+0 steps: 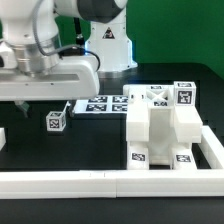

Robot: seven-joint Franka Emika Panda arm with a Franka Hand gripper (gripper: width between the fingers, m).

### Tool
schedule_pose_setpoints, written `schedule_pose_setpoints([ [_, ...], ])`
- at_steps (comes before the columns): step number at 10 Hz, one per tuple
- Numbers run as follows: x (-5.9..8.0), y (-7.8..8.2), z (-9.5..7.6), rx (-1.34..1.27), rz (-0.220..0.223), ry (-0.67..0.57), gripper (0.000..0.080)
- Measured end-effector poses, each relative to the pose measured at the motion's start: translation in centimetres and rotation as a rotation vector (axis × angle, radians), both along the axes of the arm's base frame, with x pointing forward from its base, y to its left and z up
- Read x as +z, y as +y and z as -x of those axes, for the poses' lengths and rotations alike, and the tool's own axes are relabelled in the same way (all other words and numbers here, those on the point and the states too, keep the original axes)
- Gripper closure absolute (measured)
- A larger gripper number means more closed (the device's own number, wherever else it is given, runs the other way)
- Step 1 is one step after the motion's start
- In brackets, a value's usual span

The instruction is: Assemble chair

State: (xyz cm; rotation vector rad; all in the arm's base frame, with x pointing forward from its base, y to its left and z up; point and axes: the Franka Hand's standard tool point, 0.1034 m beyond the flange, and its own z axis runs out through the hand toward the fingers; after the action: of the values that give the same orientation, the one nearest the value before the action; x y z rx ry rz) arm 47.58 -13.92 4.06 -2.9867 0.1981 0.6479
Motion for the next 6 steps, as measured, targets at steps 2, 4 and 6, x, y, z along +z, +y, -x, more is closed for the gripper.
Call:
schedule_pose_setpoints([
  [2,-0.4,0.1,-1.4,-0.003,-0.01,0.143,0.0151],
  [4,-0.5,0.2,-0.8,-0.008,-0.037,0.245,0.0151],
  [6,-1.5,0.9,1.2,-0.13,-0.032,0.365,0.0151],
])
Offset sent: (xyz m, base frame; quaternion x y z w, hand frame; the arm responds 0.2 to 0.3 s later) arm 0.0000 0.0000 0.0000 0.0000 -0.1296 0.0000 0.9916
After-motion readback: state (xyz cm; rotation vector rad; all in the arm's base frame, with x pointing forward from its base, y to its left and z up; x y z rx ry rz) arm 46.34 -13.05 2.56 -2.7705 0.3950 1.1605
